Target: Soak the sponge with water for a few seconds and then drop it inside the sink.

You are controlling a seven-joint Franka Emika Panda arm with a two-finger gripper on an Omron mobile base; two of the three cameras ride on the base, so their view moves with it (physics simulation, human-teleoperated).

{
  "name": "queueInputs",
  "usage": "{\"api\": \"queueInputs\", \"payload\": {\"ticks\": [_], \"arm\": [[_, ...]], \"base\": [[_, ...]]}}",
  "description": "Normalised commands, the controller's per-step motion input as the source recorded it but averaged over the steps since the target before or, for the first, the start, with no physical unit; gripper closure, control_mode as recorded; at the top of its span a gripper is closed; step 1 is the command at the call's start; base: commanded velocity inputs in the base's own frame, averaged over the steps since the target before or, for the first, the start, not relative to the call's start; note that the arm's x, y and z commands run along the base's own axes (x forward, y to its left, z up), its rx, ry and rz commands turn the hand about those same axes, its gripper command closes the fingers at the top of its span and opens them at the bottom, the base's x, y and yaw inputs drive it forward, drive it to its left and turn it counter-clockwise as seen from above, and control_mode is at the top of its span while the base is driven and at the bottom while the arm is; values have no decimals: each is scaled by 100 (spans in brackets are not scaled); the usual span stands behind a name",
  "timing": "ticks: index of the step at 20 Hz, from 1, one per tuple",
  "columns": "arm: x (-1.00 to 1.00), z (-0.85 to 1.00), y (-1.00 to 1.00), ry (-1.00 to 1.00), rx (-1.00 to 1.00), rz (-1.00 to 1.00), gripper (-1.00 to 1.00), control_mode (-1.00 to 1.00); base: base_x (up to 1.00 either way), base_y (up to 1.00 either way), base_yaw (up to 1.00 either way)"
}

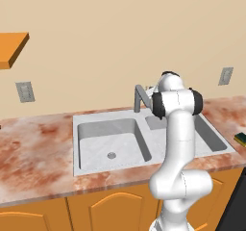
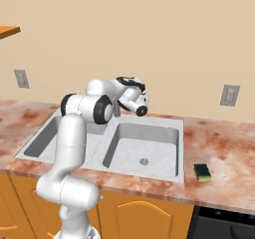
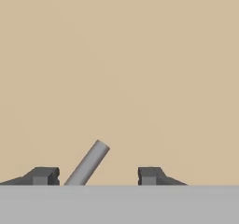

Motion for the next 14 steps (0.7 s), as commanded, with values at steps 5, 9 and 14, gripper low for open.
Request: {"api": "queueInputs", "payload": {"ticks": [5, 9, 14], "arm": [[11, -39, -46, 0, 0, -4, -100, -100], [6, -44, -49, 0, 0, -5, -100, -100], [1, -52, -53, 0, 0, -5, -100, -100]], "base": [[0, 0, 0], [0, 0, 0], [0, 0, 0]]}}
